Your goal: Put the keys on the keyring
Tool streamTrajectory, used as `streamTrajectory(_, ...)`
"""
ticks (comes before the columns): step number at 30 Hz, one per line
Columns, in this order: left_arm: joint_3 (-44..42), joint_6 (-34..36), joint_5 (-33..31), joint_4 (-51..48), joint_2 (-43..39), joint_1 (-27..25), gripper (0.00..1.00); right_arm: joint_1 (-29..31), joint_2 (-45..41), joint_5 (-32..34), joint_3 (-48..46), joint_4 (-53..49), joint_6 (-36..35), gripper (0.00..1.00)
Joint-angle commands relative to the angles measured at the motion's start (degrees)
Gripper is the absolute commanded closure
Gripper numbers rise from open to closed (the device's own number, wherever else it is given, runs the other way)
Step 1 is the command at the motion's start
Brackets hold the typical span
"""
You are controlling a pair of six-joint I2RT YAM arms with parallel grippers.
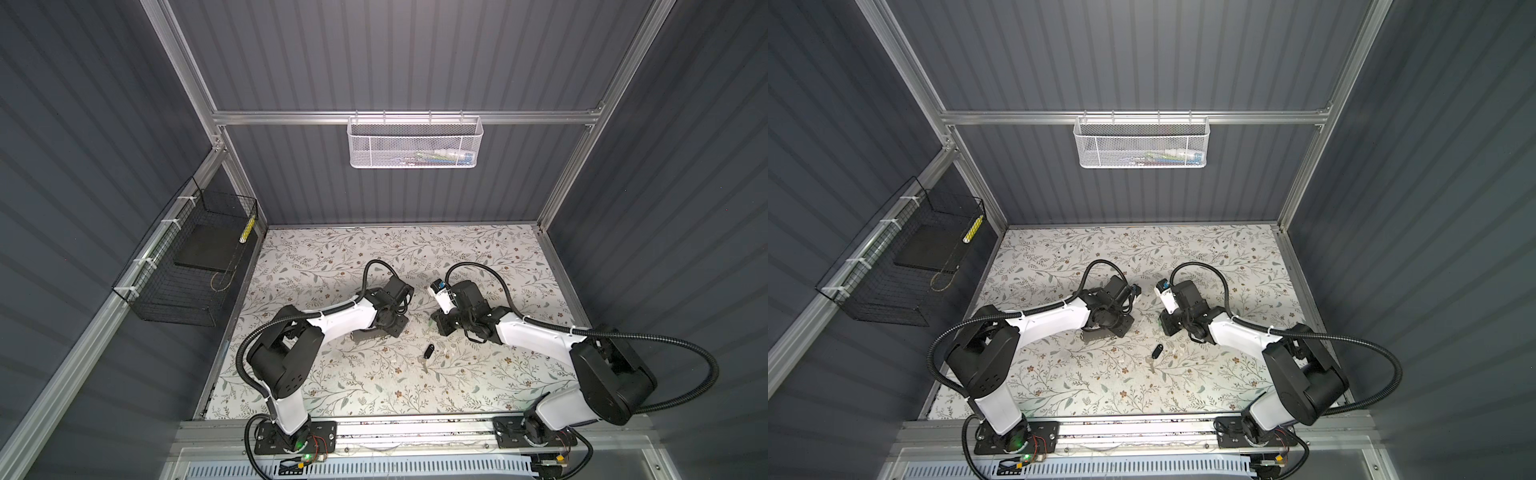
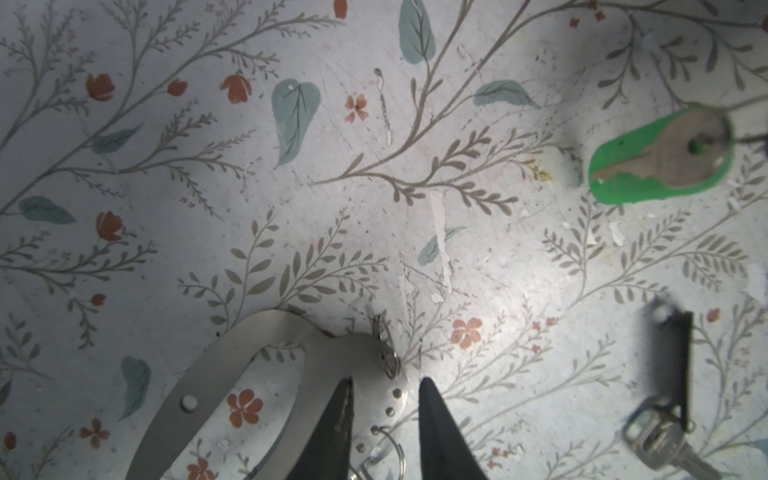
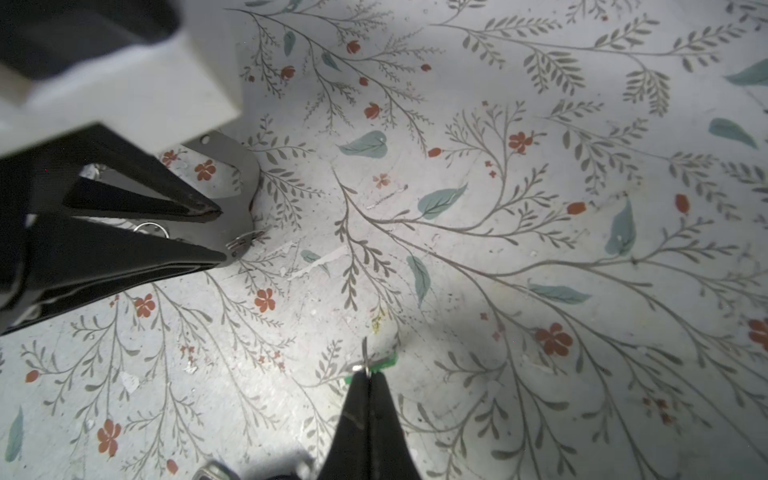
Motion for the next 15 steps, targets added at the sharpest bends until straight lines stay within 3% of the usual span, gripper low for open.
streamTrajectory(1, 1.6, -0.6, 1.1, -0.6, 1.6, -0.4, 0.71, -0.4, 1.0, 2.0, 2.2, -4.4, 0.1, 1.0)
streamTrajectory(15, 3.2, -0.9, -0.1, -0.9, 3.3, -0.4, 0.72, -2.8, 8.3, 1.8, 9.9, -11.0, 0.9, 1.0)
